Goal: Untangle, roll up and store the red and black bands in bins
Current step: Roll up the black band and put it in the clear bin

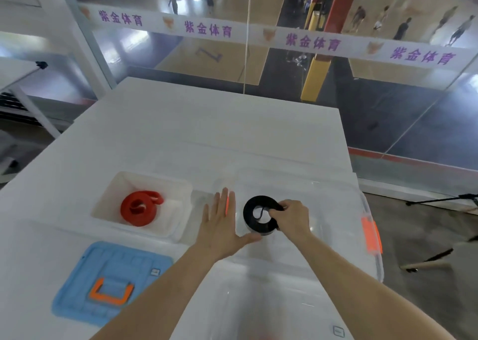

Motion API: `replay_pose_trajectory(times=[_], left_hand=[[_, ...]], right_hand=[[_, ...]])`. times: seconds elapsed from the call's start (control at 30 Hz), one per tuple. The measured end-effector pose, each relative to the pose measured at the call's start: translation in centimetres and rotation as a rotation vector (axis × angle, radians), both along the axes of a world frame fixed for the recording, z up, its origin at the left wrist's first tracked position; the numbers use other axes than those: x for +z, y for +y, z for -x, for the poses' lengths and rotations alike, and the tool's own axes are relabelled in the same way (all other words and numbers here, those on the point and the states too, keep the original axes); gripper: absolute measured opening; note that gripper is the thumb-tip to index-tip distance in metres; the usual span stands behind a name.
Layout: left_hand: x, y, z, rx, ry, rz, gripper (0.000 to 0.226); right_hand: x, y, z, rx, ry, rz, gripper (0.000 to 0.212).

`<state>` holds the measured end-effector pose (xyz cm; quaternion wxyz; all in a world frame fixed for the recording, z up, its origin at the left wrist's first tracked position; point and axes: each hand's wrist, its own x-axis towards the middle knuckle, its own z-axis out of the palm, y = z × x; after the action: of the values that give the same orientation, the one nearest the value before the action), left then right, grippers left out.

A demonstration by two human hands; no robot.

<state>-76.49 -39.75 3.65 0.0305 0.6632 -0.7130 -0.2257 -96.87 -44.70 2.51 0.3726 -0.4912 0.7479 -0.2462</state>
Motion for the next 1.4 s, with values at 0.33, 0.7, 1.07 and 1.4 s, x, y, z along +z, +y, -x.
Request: replay_pose_trajectory(times=[0.33, 0.7, 1.07, 1.4], left_hand=[[-2.1, -0.8, 0.4, 0.011, -0.153, -0.003, 0.163], [-2.7, -0.6, 1.0, 0.028, -0.178, -0.001, 0.161], [-1.6, -0.6, 1.1, -0.017, -0.265, 0.032, 0.135], [0.4, 4.8, 1.6, -0.006, -0.211, 0.197, 0.095]], right_hand=[[-8.1, -4.6, -2.5, -0.042, 0.069, -0.206, 0.035], [-11.7, -5.5, -3.0, -0.069, 0.089, -0.208, 0.016], [-7.4, -4.7, -0.5, 0.14, 0.085, -0.249, 0.059], [1.5, 5.2, 2.1, 0.386, 0.318, 0.205, 0.031]])
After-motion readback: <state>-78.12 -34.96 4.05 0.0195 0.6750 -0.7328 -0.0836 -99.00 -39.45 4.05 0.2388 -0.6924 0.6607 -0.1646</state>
